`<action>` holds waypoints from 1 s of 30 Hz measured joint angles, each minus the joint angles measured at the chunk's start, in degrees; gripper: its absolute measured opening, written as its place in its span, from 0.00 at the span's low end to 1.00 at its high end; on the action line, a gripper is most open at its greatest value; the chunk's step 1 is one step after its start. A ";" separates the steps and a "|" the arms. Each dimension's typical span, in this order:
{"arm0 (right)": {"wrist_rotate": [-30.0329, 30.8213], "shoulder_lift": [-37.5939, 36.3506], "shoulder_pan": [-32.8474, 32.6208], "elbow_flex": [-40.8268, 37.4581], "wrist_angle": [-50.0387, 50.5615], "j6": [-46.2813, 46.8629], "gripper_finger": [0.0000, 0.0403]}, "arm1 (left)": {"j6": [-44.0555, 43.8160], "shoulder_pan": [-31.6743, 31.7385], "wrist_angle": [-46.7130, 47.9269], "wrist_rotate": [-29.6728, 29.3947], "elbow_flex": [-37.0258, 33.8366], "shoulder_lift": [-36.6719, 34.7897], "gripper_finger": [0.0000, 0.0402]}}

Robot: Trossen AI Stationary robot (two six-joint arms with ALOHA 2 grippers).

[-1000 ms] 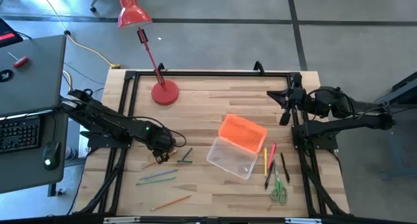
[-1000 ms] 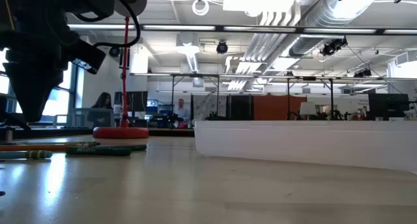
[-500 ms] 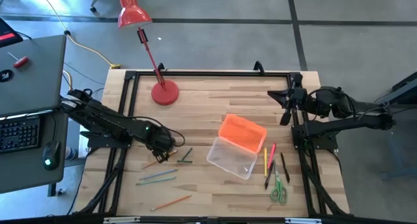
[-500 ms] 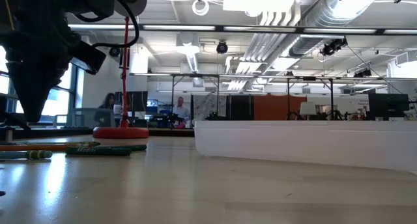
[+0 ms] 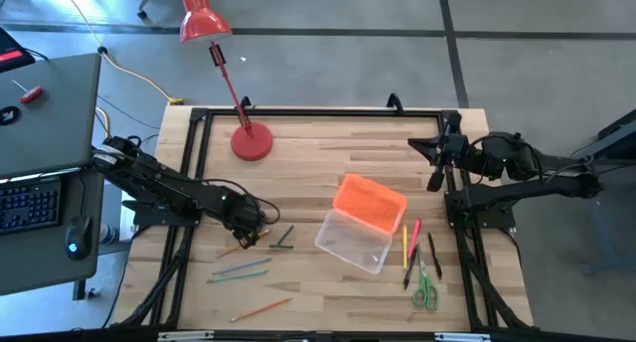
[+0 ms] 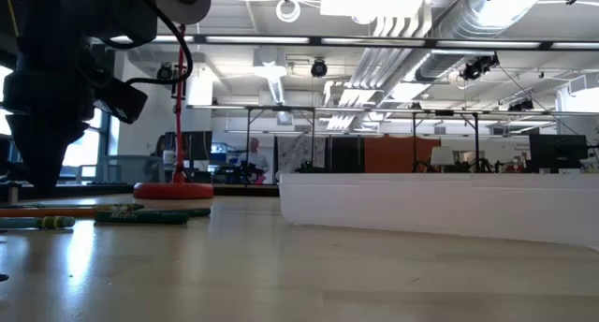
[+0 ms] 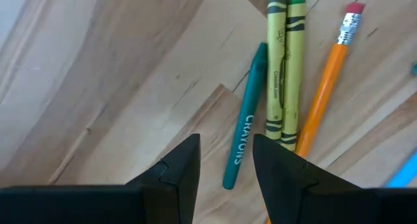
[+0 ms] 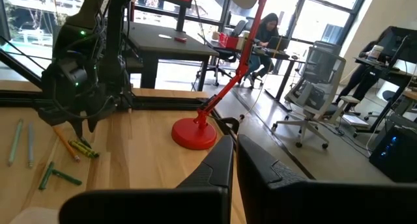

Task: Pick & place school supplies into a supply box
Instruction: Put the top left green crayon into the supply box

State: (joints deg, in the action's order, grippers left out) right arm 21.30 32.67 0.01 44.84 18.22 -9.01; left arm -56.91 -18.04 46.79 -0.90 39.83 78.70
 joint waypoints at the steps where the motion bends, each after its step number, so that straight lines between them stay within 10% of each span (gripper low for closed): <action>1: 0.00 0.00 0.00 0.00 0.00 -0.01 0.00 | 0.09 0.00 -0.20 -0.08 0.00 0.00 0.43; 19: -0.02 0.00 0.00 0.02 0.00 -0.01 0.00 | 0.03 -0.02 -6.90 -2.69 -4.73 0.48 0.42; 30: -0.02 -0.02 0.00 0.04 0.00 -0.01 0.00 | 1.53 -0.06 -7.78 -5.70 -4.98 0.55 0.05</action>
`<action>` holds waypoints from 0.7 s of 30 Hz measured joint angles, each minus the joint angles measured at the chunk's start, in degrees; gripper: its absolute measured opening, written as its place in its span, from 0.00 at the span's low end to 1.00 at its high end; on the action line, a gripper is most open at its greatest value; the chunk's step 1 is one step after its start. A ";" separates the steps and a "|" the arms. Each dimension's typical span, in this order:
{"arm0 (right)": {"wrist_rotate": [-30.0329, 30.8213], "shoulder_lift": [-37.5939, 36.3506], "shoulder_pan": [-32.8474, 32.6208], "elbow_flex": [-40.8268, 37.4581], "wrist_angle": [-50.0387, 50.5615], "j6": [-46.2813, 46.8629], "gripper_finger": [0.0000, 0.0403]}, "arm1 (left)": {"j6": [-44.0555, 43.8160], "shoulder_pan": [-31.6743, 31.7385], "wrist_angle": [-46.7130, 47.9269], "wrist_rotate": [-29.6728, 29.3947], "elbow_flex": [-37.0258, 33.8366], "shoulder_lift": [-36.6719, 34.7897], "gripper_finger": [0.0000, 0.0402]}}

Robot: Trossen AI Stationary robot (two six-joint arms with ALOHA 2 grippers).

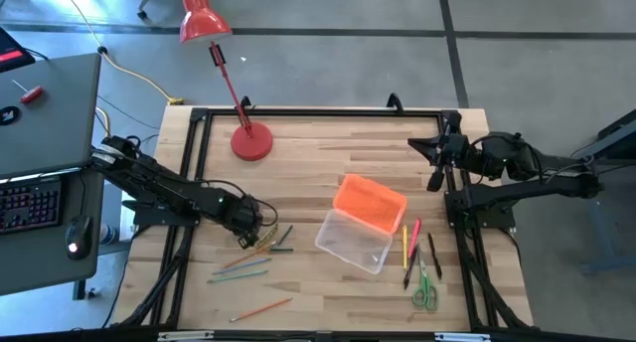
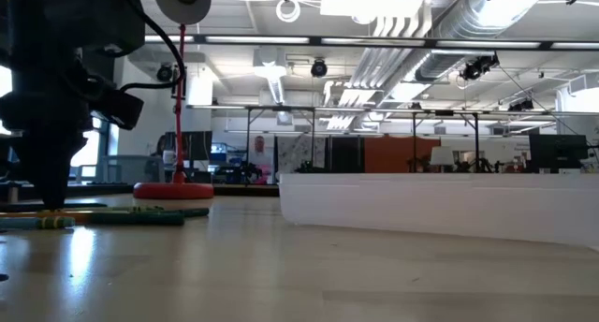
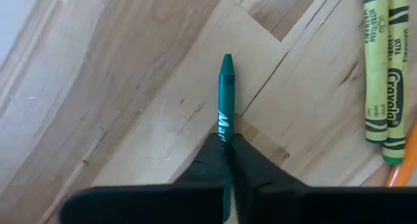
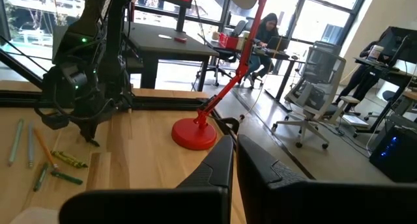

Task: Pick & place school supplies into a supply box
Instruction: Put the top left green crayon into the supply box

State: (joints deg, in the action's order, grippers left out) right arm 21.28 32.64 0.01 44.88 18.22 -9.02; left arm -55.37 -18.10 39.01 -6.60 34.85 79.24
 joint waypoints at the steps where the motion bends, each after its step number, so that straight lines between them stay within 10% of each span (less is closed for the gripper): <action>1: 0.00 0.02 0.00 0.00 -0.01 0.00 0.00 | 0.00 0.00 -0.19 -0.57 0.00 0.00 0.04; 21: 0.01 0.02 0.00 0.02 0.00 0.00 0.00 | 15.77 0.12 6.29 -16.53 19.37 0.11 0.03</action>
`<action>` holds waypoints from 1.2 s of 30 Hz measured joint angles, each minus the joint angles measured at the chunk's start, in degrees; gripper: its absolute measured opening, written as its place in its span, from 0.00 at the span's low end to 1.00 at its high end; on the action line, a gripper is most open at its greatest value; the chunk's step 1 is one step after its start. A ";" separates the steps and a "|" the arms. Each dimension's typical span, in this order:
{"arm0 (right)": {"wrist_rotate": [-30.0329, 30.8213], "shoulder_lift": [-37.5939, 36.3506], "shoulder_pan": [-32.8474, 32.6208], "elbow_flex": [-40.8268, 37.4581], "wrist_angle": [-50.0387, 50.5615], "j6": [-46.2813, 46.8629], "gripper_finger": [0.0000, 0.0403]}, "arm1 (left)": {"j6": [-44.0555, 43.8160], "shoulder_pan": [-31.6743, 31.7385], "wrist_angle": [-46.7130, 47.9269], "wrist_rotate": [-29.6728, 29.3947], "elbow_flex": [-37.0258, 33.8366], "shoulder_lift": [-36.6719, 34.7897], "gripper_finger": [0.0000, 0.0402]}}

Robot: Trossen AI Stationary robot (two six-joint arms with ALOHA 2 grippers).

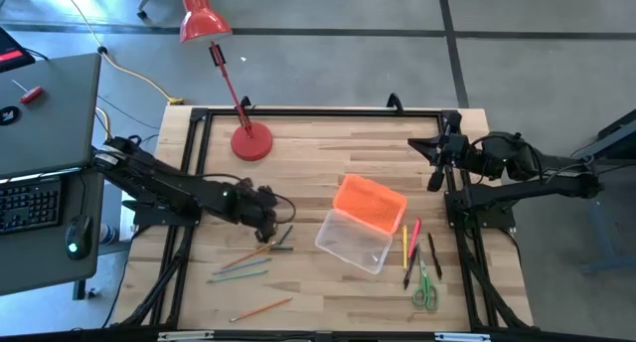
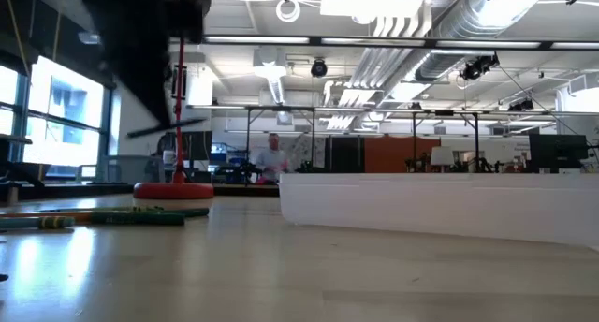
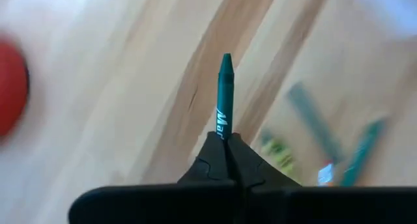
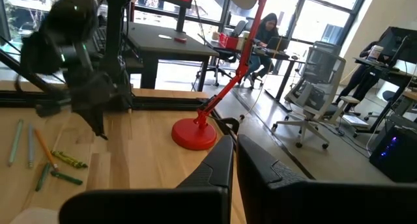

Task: Pick & place school supplies into a supply box
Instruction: Put the top left green crayon into the supply box

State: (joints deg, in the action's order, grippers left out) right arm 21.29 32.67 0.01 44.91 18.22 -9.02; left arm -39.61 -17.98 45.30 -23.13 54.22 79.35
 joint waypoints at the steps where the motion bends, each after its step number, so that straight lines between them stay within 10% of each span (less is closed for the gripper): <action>1: -0.01 0.00 0.00 0.00 -0.02 0.00 0.00 | 2.46 0.00 -0.49 -0.09 2.08 -0.02 0.02; 10: 0.01 0.00 0.00 0.00 -0.02 0.00 0.00 | 21.17 0.00 -7.74 1.92 14.06 0.65 0.05; 36: 0.01 0.00 0.00 0.00 0.06 0.00 0.00 | 36.28 8.28 -7.84 10.23 14.13 8.46 0.27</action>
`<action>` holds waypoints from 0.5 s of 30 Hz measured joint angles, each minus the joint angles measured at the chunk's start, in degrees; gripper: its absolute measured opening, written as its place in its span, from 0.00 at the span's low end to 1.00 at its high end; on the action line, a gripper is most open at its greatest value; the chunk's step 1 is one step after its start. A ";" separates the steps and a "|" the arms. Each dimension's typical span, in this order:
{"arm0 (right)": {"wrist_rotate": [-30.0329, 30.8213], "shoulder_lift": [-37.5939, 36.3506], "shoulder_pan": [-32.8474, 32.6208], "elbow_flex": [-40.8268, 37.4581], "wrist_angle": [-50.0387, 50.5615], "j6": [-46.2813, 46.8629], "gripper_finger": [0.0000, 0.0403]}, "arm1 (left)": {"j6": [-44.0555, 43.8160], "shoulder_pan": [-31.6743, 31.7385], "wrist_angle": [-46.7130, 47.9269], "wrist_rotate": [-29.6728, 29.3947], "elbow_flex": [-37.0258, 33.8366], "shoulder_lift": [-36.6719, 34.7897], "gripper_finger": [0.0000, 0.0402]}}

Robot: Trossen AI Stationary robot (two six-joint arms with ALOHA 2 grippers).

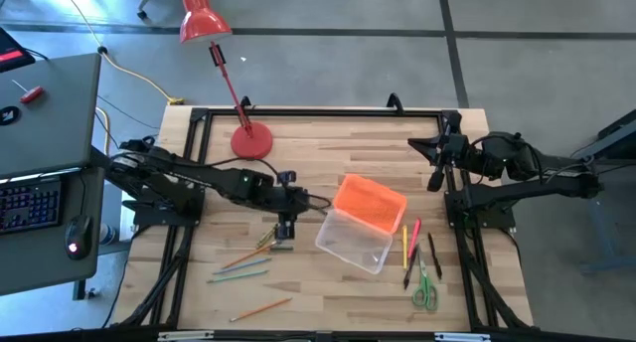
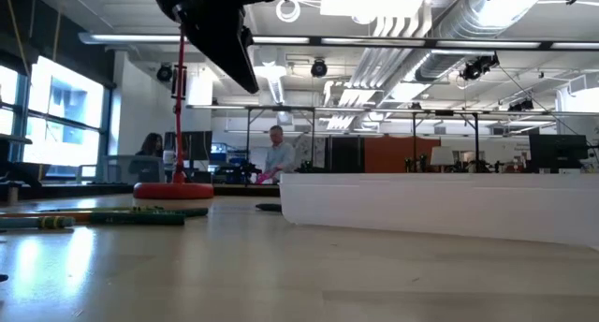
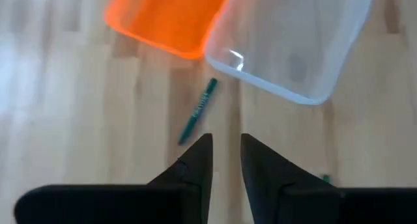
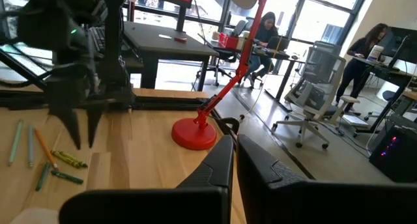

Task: Pick & place school supplies into a supply box
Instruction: Put the top left green crayon into the supply box

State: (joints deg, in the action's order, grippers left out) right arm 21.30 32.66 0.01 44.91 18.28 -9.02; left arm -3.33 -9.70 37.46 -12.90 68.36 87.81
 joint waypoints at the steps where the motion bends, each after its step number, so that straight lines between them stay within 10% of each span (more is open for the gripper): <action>1: 0.00 0.00 -0.01 0.00 -0.02 0.00 0.00 | 1.31 0.52 0.26 -0.01 0.00 -0.70 0.26; 10: -0.05 0.00 -0.02 0.00 -0.85 0.00 0.00 | 8.55 8.00 7.97 -0.11 -0.75 -9.96 0.26; 15: -0.41 0.00 0.00 0.00 -3.08 -0.30 0.00 | 11.94 14.13 -3.14 8.97 -10.18 -16.25 0.25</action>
State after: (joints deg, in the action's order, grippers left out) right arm 20.89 32.67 0.01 44.91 15.19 -9.31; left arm 8.61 4.43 34.32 -3.94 58.17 71.57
